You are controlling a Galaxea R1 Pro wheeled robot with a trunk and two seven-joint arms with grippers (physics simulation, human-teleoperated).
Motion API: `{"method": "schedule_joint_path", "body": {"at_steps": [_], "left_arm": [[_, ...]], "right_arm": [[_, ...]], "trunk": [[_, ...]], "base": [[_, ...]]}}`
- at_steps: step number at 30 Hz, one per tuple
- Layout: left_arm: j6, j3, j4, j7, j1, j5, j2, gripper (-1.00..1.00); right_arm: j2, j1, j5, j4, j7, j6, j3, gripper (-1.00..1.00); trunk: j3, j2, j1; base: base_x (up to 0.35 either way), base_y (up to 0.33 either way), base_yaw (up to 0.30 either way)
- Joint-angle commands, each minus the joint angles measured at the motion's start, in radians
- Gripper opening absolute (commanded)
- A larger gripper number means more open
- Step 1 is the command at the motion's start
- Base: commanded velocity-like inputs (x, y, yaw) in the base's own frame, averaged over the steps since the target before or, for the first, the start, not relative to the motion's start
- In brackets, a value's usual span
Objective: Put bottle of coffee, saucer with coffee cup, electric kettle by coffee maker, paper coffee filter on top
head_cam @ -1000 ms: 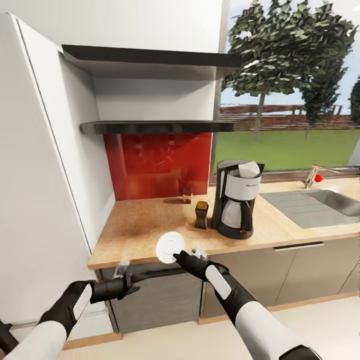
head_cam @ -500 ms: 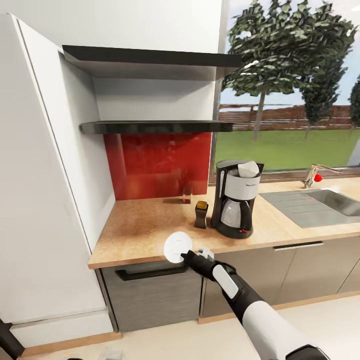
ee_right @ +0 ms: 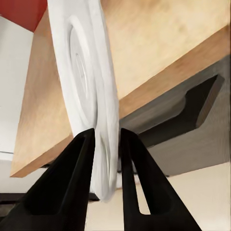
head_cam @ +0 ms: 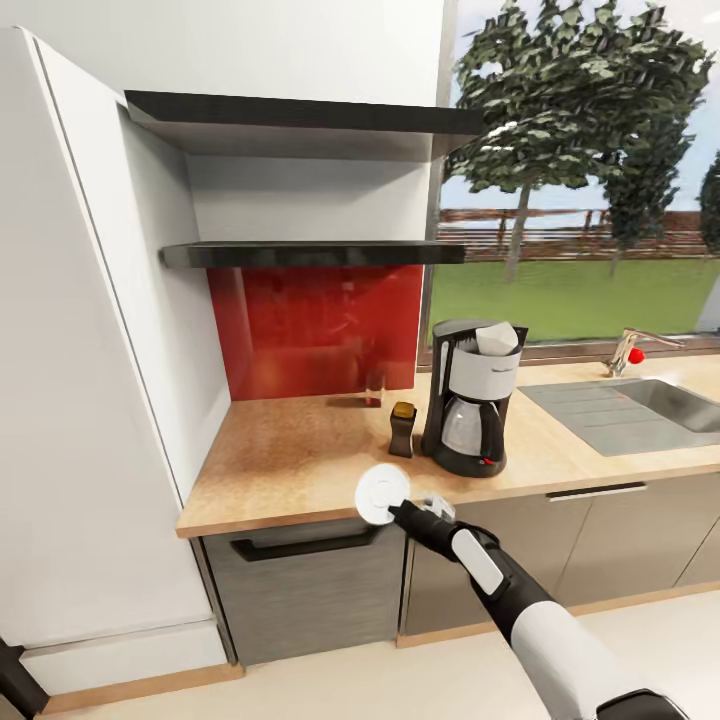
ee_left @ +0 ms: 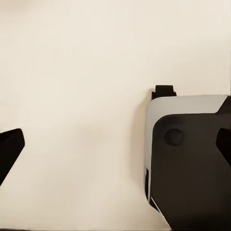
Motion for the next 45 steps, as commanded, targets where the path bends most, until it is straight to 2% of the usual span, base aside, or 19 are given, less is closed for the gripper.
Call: {"method": "schedule_joint_path", "body": {"at_steps": [1,3,4,5,7,11,18,23,45], "left_arm": [[0.006,0.009,-0.001,0.009,0.001,-0.01,-0.001,1.0],[0.006,0.008,0.0,0.034,0.009,-0.01,-0.002,1.0],[0.008,0.008,0.001,0.054,0.014,-0.01,-0.003,1.0],[0.015,0.008,0.002,0.108,0.019,-0.01,-0.013,1.0],[0.019,0.007,0.009,0.168,0.021,-0.01,-0.023,1.0],[0.021,0.007,0.015,0.222,0.024,-0.01,-0.041,1.0],[0.021,0.007,0.022,0.228,0.048,-0.01,-0.05,1.0],[0.023,0.007,0.024,0.228,0.052,-0.01,-0.05,1.0],[0.024,0.005,0.023,0.228,0.072,-0.011,-0.052,1.0]], "right_arm": [[-0.002,-0.001,-0.005,0.0,0.002,0.003,-0.008,-1.0],[-0.005,-0.001,-0.005,0.001,0.001,0.005,-0.067,-1.0],[-0.005,-0.001,-0.004,0.002,-0.001,0.008,-0.123,-1.0],[-0.005,-0.001,0.002,0.003,-0.004,0.011,-0.197,-1.0],[-0.005,-0.001,0.001,0.003,-0.011,0.012,-0.217,-1.0],[-0.004,-0.001,-0.003,0.002,-0.06,0.012,-0.226,-1.0],[0.003,-0.001,-0.003,0.008,-0.104,0.01,-0.226,-1.0],[0.005,-0.001,-0.005,0.003,-0.198,0.008,-0.226,-1.0],[0.004,-0.001,-0.005,0.01,-0.211,0.008,-0.228,-1.0]], "trunk": [[-0.001,-0.001,0.0],[-0.001,-0.001,0.0],[-0.001,-0.001,0.0],[-0.001,-0.001,0.0],[-0.001,-0.001,0.0],[-0.001,-0.001,0.0],[-0.001,-0.001,0.0],[-0.001,-0.001,0.0],[-0.001,-0.001,0.0]], "base": [[0.0,0.0,0.0],[0.003,0.0,0.0],[0.072,0.0,0.0],[0.246,0.0,0.0],[0.3,0.0,0.0],[0.212,0.0,0.0],[0.022,0.0,0.0],[0.149,0.0,0.0],[0.108,0.0,0.0]]}}
